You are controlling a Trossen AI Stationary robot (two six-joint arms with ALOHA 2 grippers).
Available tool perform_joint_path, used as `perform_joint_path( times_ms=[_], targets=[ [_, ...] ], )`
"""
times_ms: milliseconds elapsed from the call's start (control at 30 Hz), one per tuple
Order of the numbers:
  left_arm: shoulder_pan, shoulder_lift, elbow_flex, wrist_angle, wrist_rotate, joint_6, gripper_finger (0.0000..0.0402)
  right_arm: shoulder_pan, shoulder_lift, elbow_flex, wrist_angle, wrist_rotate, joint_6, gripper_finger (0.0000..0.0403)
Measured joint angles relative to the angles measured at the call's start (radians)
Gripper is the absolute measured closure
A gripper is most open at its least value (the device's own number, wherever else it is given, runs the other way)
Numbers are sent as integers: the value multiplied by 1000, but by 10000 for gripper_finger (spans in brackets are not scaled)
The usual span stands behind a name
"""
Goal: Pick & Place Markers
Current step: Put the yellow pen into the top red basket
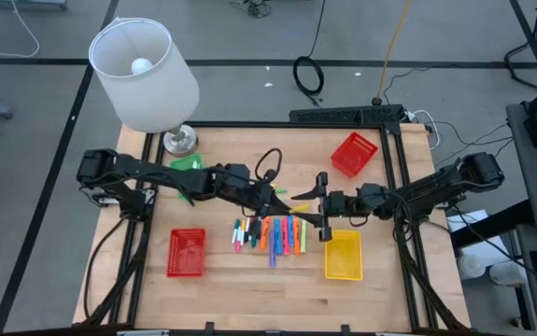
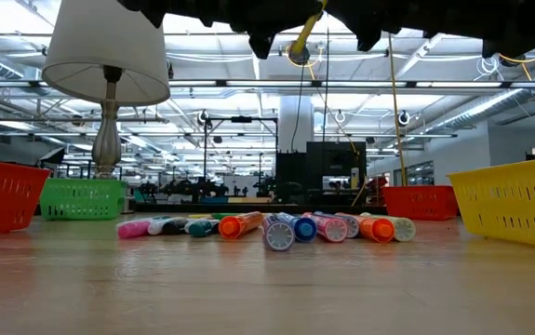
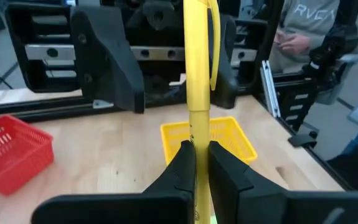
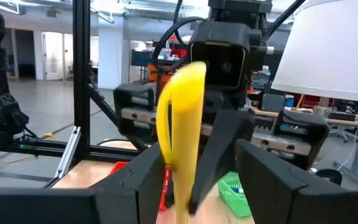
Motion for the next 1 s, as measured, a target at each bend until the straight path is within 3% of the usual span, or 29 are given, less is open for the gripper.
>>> perform_joint_path(
  times_ms=[367, 600, 900, 1000],
  targets=[
    [2, 6, -1, 75, 25, -18, 383, 0, 0, 0, -8, -19, -1, 237],
    [2, 6, 0, 89, 25, -37, 383, -3, 0, 0, -8, -55, -5, 283],
    [1, 6, 0, 72, 32, -55, 383, -7, 0, 0, -16, -125, -35, 379],
    [2, 6, 0, 73, 50, -56, 383, -7, 0, 0, -16, -127, -54, 382]
  ],
)
